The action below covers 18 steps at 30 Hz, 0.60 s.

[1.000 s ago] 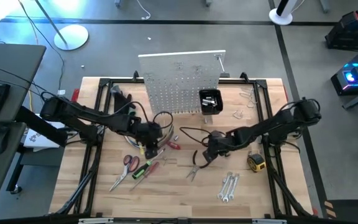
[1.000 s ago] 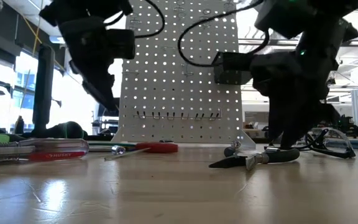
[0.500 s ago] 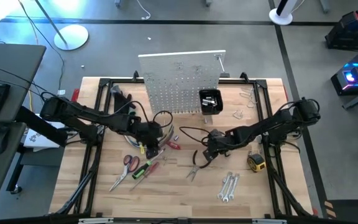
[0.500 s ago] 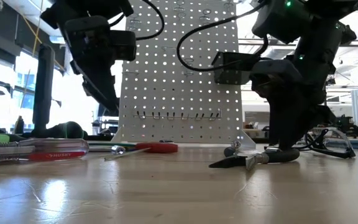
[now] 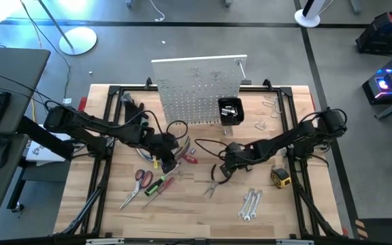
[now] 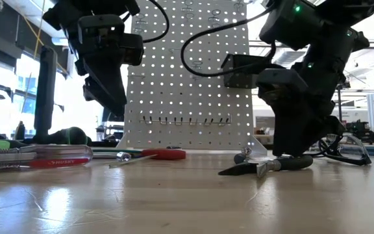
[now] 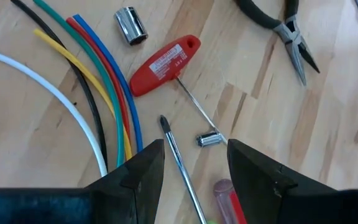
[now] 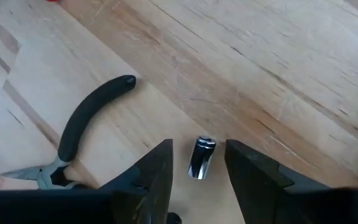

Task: Hang tools onto peg board
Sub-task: Put the socket into the black bin on the peg board

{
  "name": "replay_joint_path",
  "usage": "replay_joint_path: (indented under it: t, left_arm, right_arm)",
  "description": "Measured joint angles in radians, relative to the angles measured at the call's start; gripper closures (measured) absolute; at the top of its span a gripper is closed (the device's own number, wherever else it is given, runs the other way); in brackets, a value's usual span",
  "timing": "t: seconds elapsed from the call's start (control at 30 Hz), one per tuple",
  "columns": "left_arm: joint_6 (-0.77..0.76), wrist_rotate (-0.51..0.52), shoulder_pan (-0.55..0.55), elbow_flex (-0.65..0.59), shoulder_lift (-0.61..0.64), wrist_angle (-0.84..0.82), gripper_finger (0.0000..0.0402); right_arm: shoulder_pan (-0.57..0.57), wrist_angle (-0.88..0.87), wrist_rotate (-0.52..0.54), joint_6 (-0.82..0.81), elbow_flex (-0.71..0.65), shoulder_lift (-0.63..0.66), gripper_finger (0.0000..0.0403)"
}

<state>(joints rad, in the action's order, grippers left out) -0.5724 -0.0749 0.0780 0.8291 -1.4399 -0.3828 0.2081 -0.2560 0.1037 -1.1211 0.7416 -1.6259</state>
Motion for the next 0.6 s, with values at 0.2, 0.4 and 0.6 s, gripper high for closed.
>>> replay_joint_path:
  t: [0.2, 0.4, 0.6]
  left_arm:
    - [0.0, 0.0, 0.0, 0.0, 0.0, -0.001, 0.0234]
    - [0.0, 0.0, 0.0, 0.0, 0.0, -0.002, 0.0234]
    - [0.0, 0.0, 0.0, 0.0, 0.0, -0.013, 0.0234]
  right_arm:
    - [0.008, -0.007, -0.009, -0.003, 0.001, -0.026, 0.027]
    - [0.009, -0.051, -0.006, -0.036, 0.002, -0.042, 0.0361]
    - [0.01, -0.045, -0.011, -0.047, -0.002, -0.012, 0.038]
